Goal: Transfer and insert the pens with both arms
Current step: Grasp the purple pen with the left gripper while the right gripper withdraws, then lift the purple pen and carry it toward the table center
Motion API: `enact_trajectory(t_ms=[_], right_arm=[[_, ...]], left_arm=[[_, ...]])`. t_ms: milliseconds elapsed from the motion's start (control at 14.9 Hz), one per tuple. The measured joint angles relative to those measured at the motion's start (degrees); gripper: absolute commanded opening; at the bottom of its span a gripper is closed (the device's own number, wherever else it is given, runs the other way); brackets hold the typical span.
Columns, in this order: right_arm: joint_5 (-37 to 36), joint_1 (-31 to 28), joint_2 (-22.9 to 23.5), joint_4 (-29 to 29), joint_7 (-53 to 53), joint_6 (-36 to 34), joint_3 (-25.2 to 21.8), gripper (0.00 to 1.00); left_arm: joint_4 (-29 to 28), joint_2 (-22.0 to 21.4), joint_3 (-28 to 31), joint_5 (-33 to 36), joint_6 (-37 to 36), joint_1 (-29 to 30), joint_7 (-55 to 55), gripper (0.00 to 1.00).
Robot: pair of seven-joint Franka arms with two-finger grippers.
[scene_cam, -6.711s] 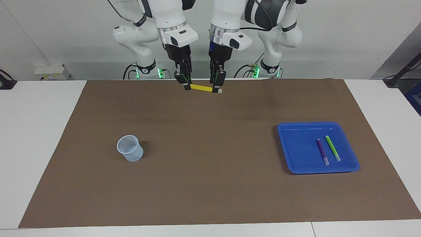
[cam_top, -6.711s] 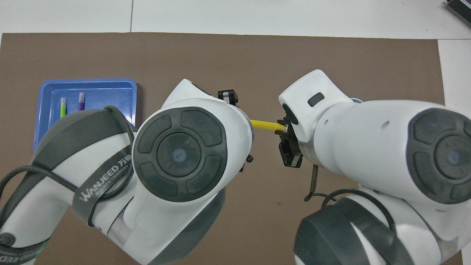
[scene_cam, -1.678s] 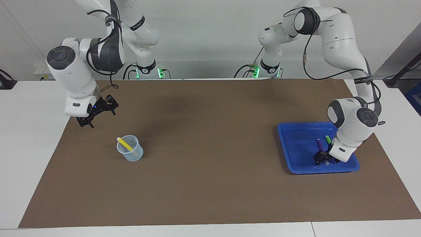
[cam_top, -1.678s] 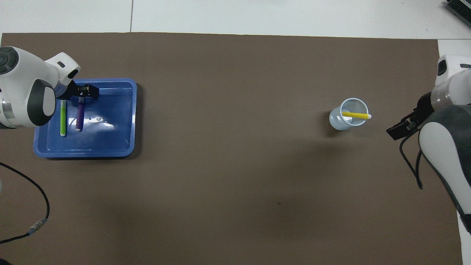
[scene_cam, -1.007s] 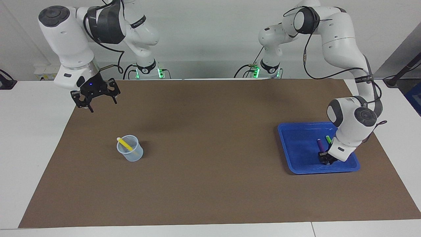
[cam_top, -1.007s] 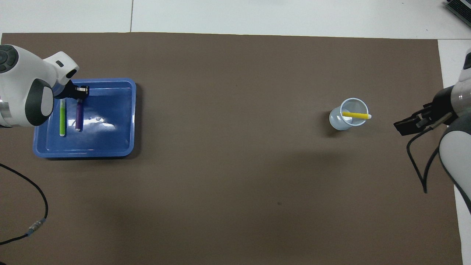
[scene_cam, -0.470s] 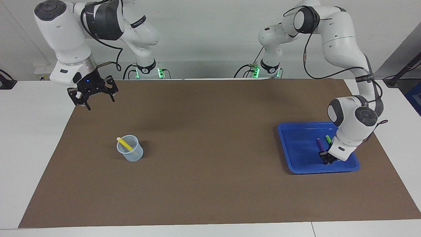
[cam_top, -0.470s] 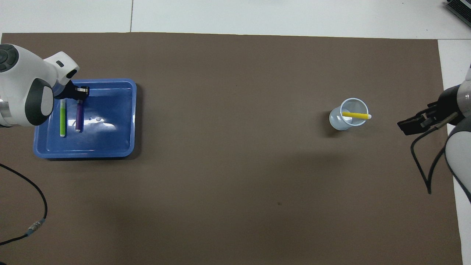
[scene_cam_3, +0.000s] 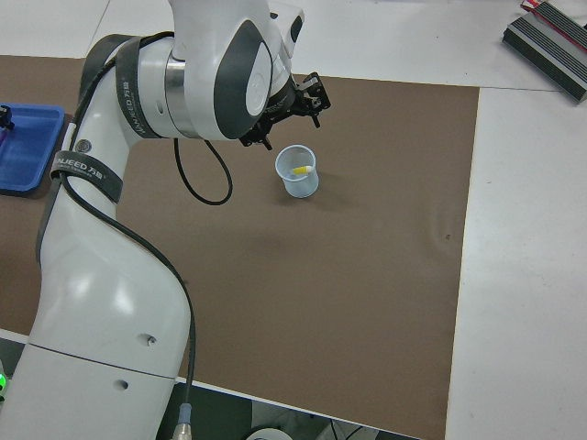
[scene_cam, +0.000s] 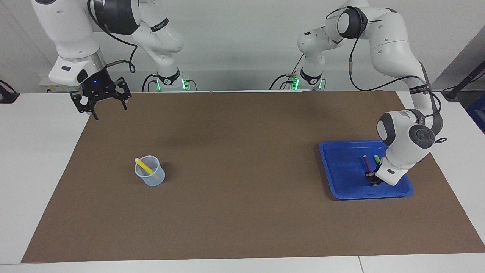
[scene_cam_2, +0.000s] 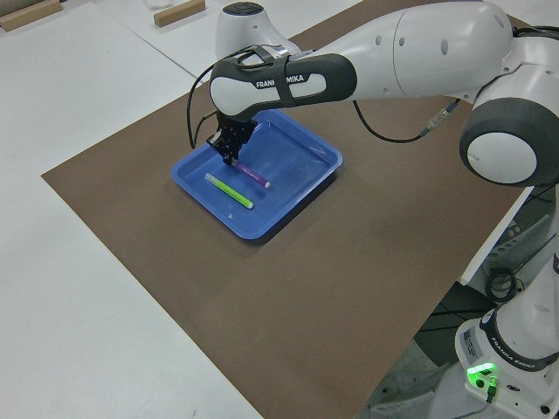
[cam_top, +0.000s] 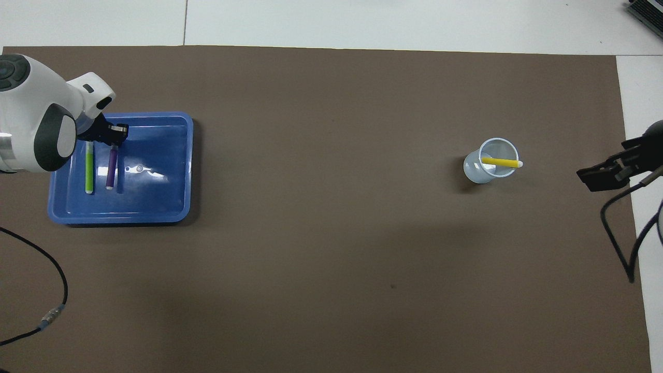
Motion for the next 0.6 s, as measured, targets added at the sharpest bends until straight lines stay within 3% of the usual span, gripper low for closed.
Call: enact_trajectory(t_ms=[201, 604], right_arm=[[0.0, 0.0, -1.3, 0.4, -2.5, -0.6, -0.5, 0.90], [-0.1, 0.0, -4.3, 0.5, -11.2, -2.1, -1.6, 0.90]], left_arm=[[3.4, -0.5, -0.3, -1.0, -6.0, -0.3, -0.5, 0.00], [4.6, -4.3, -0.4, -6.2, -9.0, -1.2, -7.1, 0.00]])
